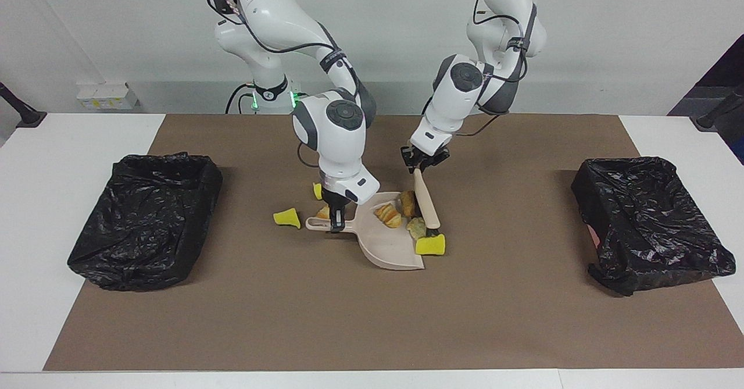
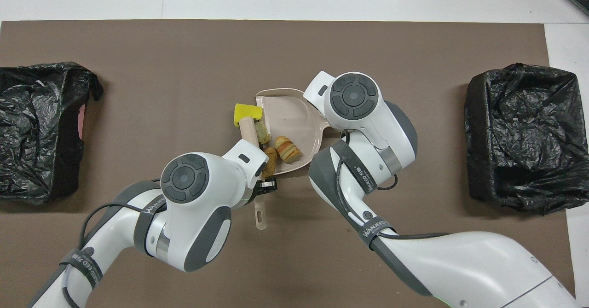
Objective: Sweep and dump trash in bin
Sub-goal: 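Sweep the bread and sponge pieces into the dustpan with the left gripper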
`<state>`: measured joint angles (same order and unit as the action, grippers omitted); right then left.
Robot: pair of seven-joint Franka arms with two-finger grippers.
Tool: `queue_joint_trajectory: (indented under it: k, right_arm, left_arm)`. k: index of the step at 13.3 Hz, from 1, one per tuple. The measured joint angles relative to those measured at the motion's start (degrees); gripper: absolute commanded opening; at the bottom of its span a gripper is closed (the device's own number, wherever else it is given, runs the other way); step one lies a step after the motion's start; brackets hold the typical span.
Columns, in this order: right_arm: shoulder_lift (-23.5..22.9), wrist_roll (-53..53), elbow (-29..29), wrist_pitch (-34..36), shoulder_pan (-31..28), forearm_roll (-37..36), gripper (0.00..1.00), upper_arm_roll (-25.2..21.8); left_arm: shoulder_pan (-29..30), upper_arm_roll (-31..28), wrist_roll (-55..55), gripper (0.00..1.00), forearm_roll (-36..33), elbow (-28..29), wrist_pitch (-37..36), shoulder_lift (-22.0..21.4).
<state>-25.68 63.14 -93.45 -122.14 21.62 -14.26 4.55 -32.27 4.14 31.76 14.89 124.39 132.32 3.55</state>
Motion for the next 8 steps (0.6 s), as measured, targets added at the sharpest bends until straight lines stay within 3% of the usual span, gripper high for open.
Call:
queue_joint_trajectory:
  k: [4, 8]
  right_arm:
    - [-0.16, -0.32, -0.01, -0.02, 0.01, 0.0, 0.0, 0.06]
    - [-0.39, -1.06, -0.01, -0.3, 0.36, 0.01, 0.0, 0.15]
  left_arm:
    - [0.54, -0.88, -0.8, 0.0, 0.09, -3.59, -3.47, 0.81]
    - [7.05, -1.73, -14.06, 0.0, -0.49, -7.51, -12.77, -2.38]
